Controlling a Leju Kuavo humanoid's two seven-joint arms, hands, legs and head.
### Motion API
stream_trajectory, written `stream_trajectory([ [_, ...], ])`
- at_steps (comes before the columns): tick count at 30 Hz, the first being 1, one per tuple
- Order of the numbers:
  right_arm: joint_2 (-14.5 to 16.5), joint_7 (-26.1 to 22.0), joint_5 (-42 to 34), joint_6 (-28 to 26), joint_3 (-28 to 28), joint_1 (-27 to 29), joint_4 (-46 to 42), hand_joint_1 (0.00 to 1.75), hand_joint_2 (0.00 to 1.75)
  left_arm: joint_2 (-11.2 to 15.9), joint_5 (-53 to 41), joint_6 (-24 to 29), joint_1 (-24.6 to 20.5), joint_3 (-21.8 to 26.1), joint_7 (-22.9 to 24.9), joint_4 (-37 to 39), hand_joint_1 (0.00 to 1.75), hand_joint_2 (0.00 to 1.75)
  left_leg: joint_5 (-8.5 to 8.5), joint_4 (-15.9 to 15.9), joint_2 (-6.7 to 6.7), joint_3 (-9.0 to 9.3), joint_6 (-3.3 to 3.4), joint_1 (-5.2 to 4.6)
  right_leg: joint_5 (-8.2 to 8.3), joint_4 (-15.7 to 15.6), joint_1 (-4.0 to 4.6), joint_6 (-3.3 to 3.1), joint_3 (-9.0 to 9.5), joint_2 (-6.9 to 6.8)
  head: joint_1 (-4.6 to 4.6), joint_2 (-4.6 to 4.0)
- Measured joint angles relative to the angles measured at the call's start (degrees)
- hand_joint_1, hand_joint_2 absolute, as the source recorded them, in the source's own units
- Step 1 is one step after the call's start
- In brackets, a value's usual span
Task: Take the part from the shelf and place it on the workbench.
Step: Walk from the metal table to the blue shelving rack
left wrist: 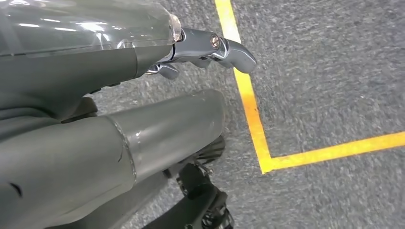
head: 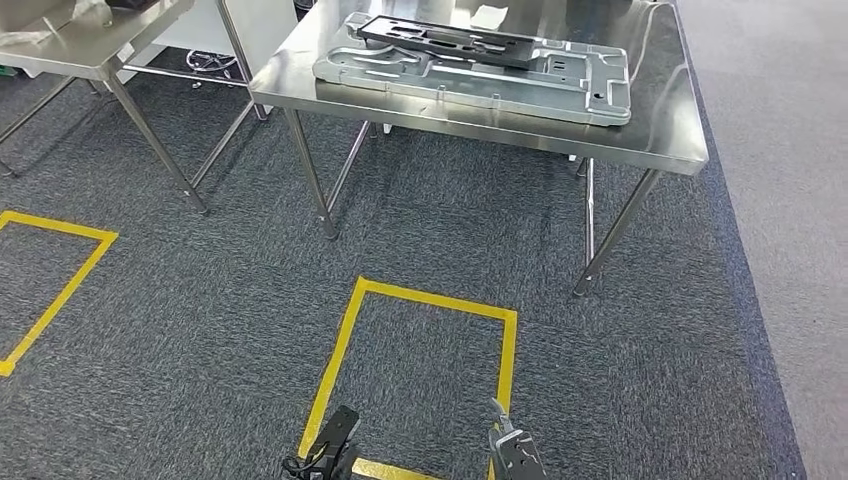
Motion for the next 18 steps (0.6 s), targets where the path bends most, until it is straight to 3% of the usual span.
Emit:
stream_trajectory([
  [2, 0.08, -0.08, -0.2, -0.01, -0.04, -0.07, 0.47, 0.0, 0.0, -0.01, 0.0, 0.08, 0.0, -0.13, -0.03, 0.0, 0.0, 0.0, 1.32, -4.56, -0.68, 2.09, 0.48, 0.03, -0.38, 0.73, 0.15, 0.58, -0.38, 0.4, 0.02, 0.0],
  [6, 0.08, -0.19, -0.42, -0.05, -0.21, -0.15, 1.17, 0.0, 0.0, -0.2, 0.1, 0.68, 0.08, -0.37, 0.07, 0.0, 0.0, 0.0, 1.68, -5.29, -0.38, 2.08, 2.0, -0.09, -0.91, 1.52, 0.05, 1.74, -0.93, 0.24, 0.11, 0.0],
  [8, 0.07, -0.25, -0.51, -0.1, -0.26, -0.31, 1.4, 0.0, 0.0, -0.3, 0.48, 1.0, 0.02, -0.4, 0.37, 0.0, 0.0, 0.0, 1.93, -5.54, 0.03, 2.06, 2.56, 0.08, -3.56, 5.56, -0.11, 2.34, -2.71, -0.5, 0.43, 0.0],
  [10, 0.07, -0.27, -0.61, -0.1, -0.27, -0.47, 1.64, 0.0, 0.0, -0.26, 0.89, 1.02, 0.04, -0.36, 0.71, 0.0, 0.0, 0.0, 1.93, -5.55, 0.46, 1.92, 2.73, 0.04, -7.16, 12.91, -0.3, 2.82, -6.26, -0.94, 0.61, 0.0],
  [11, 0.07, -0.27, -0.63, -0.1, -0.28, -0.49, 1.78, 0.0, 0.0, -0.23, 1.05, 0.99, 0.07, -0.34, 0.81, 0.0, 0.0, 0.0, 1.92, -5.55, 0.68, 1.88, 2.74, 0.02, -8.0, 15.69, -0.41, 2.95, -7.64, -1.01, 0.61, 0.0],
  [12, 0.07, -0.27, -0.63, -0.1, -0.28, -0.5, 1.89, 0.0, 0.0, -0.21, 1.15, 0.97, 0.08, -0.33, 0.85, 0.0, 0.0, 0.0, 1.91, -5.55, 0.86, 1.88, 2.73, 0.01, -7.74, 16.58, -0.49, 2.99, -8.13, -1.09, 0.61, 0.0],
  [13, 0.07, -0.27, -0.63, -0.1, -0.28, -0.52, 1.98, 0.0, 0.0, -0.2, 1.21, 0.97, 0.08, -0.33, 0.86, 0.0, 0.0, 0.0, 1.88, -5.54, 1.0, 1.95, 2.7, 0.01, -6.38, 15.15, -0.53, 2.93, -7.47, -1.22, 0.62, 0.0],
  [16, 0.07, -0.28, -0.63, -0.1, -0.28, -0.71, 2.06, 0.0, 0.0, -0.21, 1.27, 0.96, 0.04, -0.33, 0.87, 0.0, 0.0, 0.0, 1.67, -5.53, 1.34, 2.34, 2.32, -0.09, -1.2, 3.9, -0.22, 2.12, -1.89, -2.47, 0.61, 0.0],
  [18, 0.07, -0.31, -0.65, -0.1, -0.28, -0.86, 2.1, 0.0, 0.0, -0.21, 1.33, 0.95, 0.02, -0.32, 0.88, 0.0, 0.0, 0.0, 1.58, -5.61, 1.63, 2.47, 1.72, -0.2, -0.5, 0.59, 0.22, 1.54, -0.37, -2.84, 0.57, 0.0],
])
